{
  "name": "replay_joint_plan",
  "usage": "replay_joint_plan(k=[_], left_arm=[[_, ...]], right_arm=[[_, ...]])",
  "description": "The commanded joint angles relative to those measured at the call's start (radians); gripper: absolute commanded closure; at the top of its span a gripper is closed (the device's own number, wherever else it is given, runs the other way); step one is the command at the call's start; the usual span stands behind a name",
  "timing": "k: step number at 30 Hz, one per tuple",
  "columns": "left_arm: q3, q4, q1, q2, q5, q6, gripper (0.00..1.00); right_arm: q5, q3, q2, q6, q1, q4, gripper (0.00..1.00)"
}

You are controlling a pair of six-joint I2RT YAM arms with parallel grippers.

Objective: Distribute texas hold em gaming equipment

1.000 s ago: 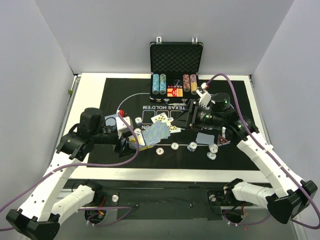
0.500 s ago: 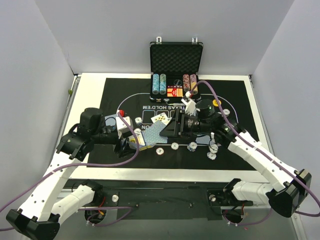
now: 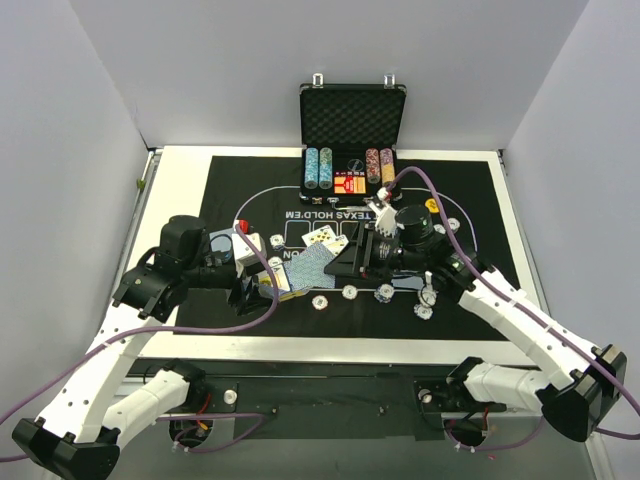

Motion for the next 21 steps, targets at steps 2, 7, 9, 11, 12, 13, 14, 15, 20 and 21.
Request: replay_joint_plan(k=[2,7,9,11,12,13,14,15,20,21], left_arm=[[0.018,0.057,-0.004,-0.012,0.035,-0.002,1.00],[0.022,0.058,-0.004,-0.010,0.035,-0.003,1.00],[0.024,0.058,-0.004,-0.010,0.035,-0.003,1.00],[0.022,0.057,-0.004,-0.010,0.035,-0.003,1.00],[0.022,0.057,-0.004,-0.012,0.035,-0.003,1.00],[0.021,0.057,-0.004,-0.012,0.032,-0.002,1.00],[0.021,0.057,-0.004,-0.012,0.034,-0.002,1.00],[0.018,0.058,-0.004,-0.012,0.035,-0.002,1.00],[0.019,0.066,-0.004,-0.012,0.034,-0.005,1.00],[0.019,0.067,-0.004,-0.010,0.034,-0.006,1.00]], right_arm=[[-0.018,-0.039,-0.050,0.075,0.002,0.088,0.72],[-0.037,-0.070,-0.068,0.124,0.002,0.139,0.76],[-0.037,-0.073,-0.077,0.124,0.002,0.128,0.77],[-0.037,-0.078,-0.091,0.127,0.000,0.122,0.78],[-0.037,-0.082,-0.102,0.130,0.002,0.116,0.78],[-0.037,-0.082,-0.105,0.131,0.002,0.117,0.78],[-0.037,-0.085,-0.114,0.135,0.002,0.116,0.78],[-0.037,-0.087,-0.120,0.138,0.002,0.114,0.78],[-0.037,-0.101,-0.151,0.141,0.002,0.122,0.73],[-0.038,-0.102,-0.151,0.142,0.003,0.126,0.73]])
